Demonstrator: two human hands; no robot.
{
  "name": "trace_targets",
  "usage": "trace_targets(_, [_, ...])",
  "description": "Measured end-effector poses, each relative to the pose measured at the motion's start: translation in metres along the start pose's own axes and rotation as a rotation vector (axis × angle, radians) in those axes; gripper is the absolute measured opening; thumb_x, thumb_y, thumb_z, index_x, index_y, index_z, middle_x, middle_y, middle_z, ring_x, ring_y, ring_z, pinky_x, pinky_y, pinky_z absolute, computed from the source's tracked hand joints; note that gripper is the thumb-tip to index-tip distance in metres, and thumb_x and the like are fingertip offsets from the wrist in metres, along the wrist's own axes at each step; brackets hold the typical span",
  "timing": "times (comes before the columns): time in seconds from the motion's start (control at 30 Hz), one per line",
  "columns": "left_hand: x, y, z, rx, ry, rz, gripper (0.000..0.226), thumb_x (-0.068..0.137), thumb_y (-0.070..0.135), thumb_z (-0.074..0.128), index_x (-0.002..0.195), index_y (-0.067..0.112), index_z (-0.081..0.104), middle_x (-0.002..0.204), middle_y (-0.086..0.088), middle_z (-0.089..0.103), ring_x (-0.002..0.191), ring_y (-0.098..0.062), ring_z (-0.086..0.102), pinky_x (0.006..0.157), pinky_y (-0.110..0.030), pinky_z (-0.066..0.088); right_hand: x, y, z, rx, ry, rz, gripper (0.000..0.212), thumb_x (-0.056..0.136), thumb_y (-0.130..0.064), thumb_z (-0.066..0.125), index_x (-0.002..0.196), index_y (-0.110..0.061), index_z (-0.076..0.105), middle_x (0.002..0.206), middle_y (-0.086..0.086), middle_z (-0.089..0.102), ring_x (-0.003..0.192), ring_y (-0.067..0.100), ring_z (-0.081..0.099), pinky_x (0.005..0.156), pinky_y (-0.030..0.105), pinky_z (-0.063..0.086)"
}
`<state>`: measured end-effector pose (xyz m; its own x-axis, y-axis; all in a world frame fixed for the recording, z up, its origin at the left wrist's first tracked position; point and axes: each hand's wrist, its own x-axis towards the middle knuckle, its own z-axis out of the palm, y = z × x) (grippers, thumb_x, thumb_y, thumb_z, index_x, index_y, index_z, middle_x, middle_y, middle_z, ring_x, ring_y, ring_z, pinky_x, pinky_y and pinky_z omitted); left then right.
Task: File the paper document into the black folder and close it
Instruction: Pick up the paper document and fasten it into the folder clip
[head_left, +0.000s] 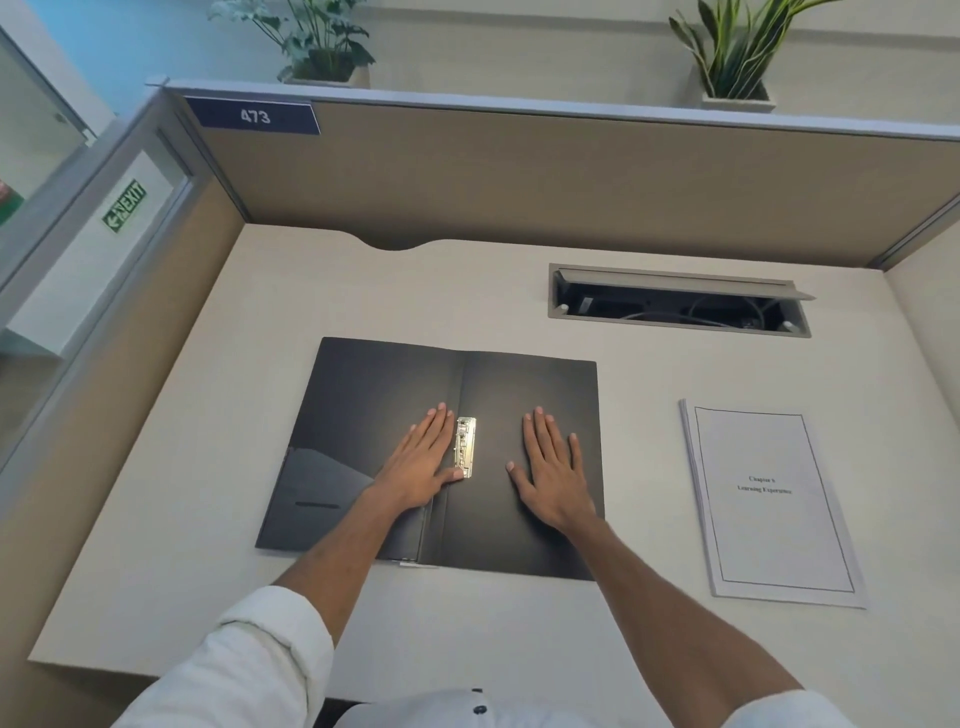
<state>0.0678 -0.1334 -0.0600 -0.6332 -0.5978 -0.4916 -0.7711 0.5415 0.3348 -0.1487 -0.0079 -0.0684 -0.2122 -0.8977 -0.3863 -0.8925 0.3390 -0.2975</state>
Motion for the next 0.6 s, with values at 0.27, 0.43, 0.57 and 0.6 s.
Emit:
trace_targets(0.27, [-0.001, -0.004, -0.013, -0.101, -0.083, 0.015, 0.094, 0.114, 0.052, 0.048, 0.176, 0.013, -0.011, 0.184, -0.004, -0.022, 0.174, -0.021, -0.018, 0.144, -0.046, -0.003, 0.0, 0.0, -0.002, -0.012, -0.014, 0.0, 0.076, 0.117, -0.052, 0.023, 0.176, -0.021, -0.014, 0.183, 0.0, -0.023, 0.172, 0.019, -0.019, 0.14, 0.053, -0.005])
trace_targets(0.43, [0.002, -0.005, -0.026, -0.234, -0.131, 0.029, 0.081, 0.118, 0.045, 0.044, 0.178, 0.013, 0.0, 0.186, -0.003, -0.013, 0.174, -0.021, -0.017, 0.143, -0.048, -0.004, -0.001, 0.0, -0.004, -0.006, -0.018, -0.001, 0.076, 0.117, -0.052, 0.023, 0.176, -0.021, -0.014, 0.183, -0.001, -0.023, 0.172, 0.018, -0.018, 0.14, 0.053, -0.005])
trace_targets(0.57, [-0.001, -0.007, -0.028, -0.279, -0.063, 0.055, 0.065, 0.119, 0.034, 0.046, 0.177, 0.019, 0.021, 0.186, 0.001, 0.014, 0.176, -0.024, -0.002, 0.144, -0.049, 0.005, -0.002, -0.001, -0.003, -0.006, -0.009, 0.003, 0.076, 0.117, -0.051, 0.024, 0.176, -0.021, -0.013, 0.183, -0.001, -0.022, 0.173, 0.018, -0.017, 0.14, 0.052, -0.005])
trace_targets(0.6, [-0.001, -0.006, -0.027, -0.271, -0.049, 0.062, 0.063, 0.119, 0.033, 0.047, 0.177, 0.02, 0.024, 0.185, 0.002, 0.018, 0.175, -0.024, 0.001, 0.143, -0.05, 0.008, -0.002, 0.0, -0.004, -0.005, -0.008, 0.002, 0.076, 0.117, -0.051, 0.024, 0.176, -0.021, -0.013, 0.183, -0.001, -0.022, 0.173, 0.018, -0.017, 0.14, 0.052, -0.005])
